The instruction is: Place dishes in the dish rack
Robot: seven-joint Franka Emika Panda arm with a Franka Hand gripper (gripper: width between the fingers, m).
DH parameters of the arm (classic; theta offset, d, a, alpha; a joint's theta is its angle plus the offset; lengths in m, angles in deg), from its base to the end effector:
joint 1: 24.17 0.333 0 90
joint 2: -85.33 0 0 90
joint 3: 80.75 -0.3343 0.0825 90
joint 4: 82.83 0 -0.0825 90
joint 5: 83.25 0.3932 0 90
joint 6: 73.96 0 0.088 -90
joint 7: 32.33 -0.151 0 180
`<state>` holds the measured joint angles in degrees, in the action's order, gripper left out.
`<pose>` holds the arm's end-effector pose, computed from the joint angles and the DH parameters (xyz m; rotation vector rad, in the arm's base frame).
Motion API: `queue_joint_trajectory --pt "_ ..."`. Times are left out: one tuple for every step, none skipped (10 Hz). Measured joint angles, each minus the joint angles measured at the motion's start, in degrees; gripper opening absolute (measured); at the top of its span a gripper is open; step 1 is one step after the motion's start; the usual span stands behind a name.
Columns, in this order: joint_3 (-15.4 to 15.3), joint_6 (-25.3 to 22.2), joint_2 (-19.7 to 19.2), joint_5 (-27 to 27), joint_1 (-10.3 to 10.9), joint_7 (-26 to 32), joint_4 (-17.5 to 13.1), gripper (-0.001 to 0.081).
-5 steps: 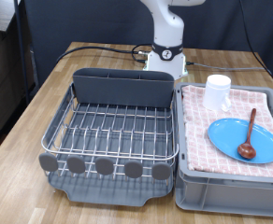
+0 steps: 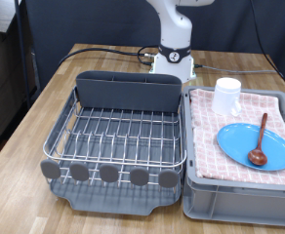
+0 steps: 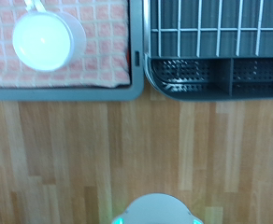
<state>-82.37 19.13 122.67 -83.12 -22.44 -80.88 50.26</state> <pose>0.3426 0.0219 0.5365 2.8650 -1.2033 -0.0552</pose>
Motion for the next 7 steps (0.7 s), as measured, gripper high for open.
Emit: queue_joint_trajectory --pt "-1.05 1.41 -1.89 1.02 0.04 -2.52 -0.7 0.0803" --pt "-2.27 3.5 -3.62 2.38 0.08 -5.95 -1.27 0.0803" --pt "-3.74 5.41 -5.07 3.46 0.12 -10.02 -1.79 0.0803" --pt "-5.48 8.4 -6.22 3.97 0.2 -13.65 -2.13 0.0803" --pt "-6.42 10.25 -6.79 4.0 0.11 -16.31 -2.24 0.0803" --pt "-6.3 9.63 -6.79 3.98 0.13 -15.7 -2.24 0.0803" --pt "-6.31 9.77 -6.87 4.21 0.3 -15.54 -2.24 0.0803"
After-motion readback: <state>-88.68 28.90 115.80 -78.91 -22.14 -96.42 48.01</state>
